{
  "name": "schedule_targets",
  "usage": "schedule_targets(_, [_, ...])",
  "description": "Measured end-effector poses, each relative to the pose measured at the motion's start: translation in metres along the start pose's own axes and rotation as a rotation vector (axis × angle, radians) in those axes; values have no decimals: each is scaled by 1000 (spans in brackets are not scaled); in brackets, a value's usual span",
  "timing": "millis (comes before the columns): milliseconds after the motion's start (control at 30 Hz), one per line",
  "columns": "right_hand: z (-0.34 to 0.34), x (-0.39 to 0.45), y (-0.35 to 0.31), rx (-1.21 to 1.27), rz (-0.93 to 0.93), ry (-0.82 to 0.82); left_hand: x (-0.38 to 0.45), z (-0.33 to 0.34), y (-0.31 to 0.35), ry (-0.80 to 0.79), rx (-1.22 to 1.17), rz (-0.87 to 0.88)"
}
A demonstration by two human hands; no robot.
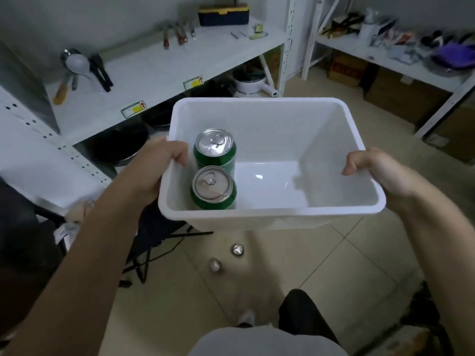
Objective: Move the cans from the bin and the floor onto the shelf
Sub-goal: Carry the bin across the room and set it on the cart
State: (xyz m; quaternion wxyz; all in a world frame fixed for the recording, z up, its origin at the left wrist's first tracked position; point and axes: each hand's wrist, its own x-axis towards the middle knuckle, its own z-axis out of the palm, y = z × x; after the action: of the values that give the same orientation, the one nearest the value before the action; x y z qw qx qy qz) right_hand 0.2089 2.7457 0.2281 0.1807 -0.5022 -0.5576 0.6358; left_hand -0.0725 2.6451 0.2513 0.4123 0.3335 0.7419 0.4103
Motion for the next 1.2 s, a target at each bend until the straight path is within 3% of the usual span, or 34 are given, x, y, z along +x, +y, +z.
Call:
schedule_targets(333, [-107,157,-63,-149,17,-176,101,82,47,205,-173,-117])
schedule_targets(533, [-114,263,-106,-261,-28,-361,156,96,56,416,-271,-194])
schedule_targets(733, [-70,372,-145,-347,-69,-527,204,76,46,661,-332,-215])
schedule_targets(1067, [59,493,-206,-486,-103,-1013,226,43,34,1041,-488,-349])
schedule_targets(1200, [127,528,-227,-611,-98,-1230,236,41,31,1266,-602,-462])
